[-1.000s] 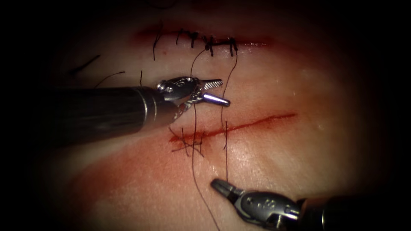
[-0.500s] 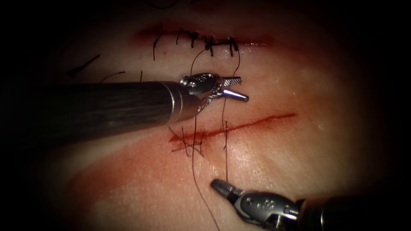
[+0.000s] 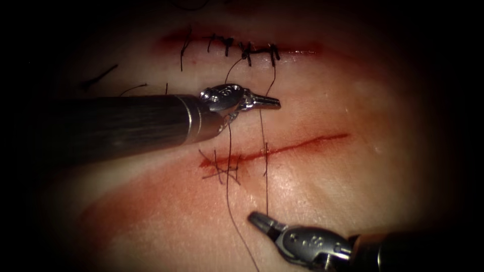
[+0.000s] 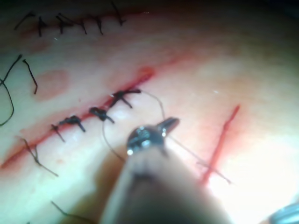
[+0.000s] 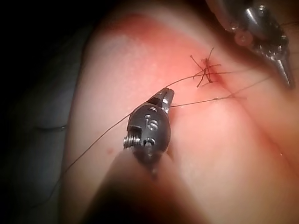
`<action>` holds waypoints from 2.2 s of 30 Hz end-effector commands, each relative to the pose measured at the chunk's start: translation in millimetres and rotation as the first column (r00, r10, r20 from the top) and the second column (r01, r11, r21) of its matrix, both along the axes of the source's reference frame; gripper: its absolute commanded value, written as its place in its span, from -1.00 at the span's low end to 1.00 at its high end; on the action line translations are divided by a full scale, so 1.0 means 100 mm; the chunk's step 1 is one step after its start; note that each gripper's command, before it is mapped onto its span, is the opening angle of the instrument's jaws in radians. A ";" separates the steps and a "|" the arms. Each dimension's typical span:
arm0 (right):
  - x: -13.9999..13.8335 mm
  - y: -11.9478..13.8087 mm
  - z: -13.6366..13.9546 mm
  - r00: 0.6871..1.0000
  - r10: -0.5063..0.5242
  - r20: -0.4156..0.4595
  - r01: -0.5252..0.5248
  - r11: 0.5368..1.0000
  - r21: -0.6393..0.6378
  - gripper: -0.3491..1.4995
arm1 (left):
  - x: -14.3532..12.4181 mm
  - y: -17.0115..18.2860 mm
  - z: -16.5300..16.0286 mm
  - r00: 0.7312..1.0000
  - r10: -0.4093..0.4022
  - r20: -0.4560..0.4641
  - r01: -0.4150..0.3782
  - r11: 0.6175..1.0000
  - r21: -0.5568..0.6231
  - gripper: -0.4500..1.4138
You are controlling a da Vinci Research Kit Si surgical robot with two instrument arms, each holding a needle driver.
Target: Wound Closure
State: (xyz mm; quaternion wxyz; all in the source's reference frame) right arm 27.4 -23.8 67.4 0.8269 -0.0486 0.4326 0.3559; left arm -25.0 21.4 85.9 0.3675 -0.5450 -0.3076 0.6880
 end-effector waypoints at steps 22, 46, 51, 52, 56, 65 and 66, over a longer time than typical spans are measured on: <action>0.001 -0.014 0.006 1.000 -0.012 0.000 0.012 1.000 0.005 -1.00 | -0.009 0.036 0.070 0.997 -0.041 -0.072 0.031 0.990 -0.136 -1.00; -0.001 -0.004 0.003 1.000 0.003 0.018 -0.003 1.000 0.013 -1.00 | -0.001 0.021 0.054 0.998 0.010 -0.057 -0.018 0.989 -0.147 -1.00; -0.002 0.006 -0.004 1.000 0.012 0.013 -0.012 1.000 0.024 -0.02 | 0.005 0.013 0.028 0.999 0.016 -0.044 -0.022 0.991 -0.129 -1.00; -0.002 0.007 -0.005 1.000 0.012 0.013 -0.012 1.000 0.025 0.22 | 0.007 0.012 0.021 0.999 0.017 -0.042 -0.022 0.992 -0.124 -1.00; -0.002 0.007 -0.008 1.000 0.023 0.019 -0.023 0.999 0.029 0.78 | 0.009 0.011 -0.002 0.999 0.015 -0.034 -0.019 0.994 -0.106 -1.00; -0.005 -0.001 -0.029 1.000 0.019 0.014 -0.020 0.999 0.032 0.94 | 0.004 0.008 -0.020 0.999 0.010 -0.032 -0.013 0.996 -0.093 -0.62; -0.006 -0.002 -0.033 1.000 0.018 0.013 -0.018 0.999 0.034 0.96 | 0.004 0.008 -0.020 0.999 0.010 -0.032 -0.013 0.996 -0.093 -0.62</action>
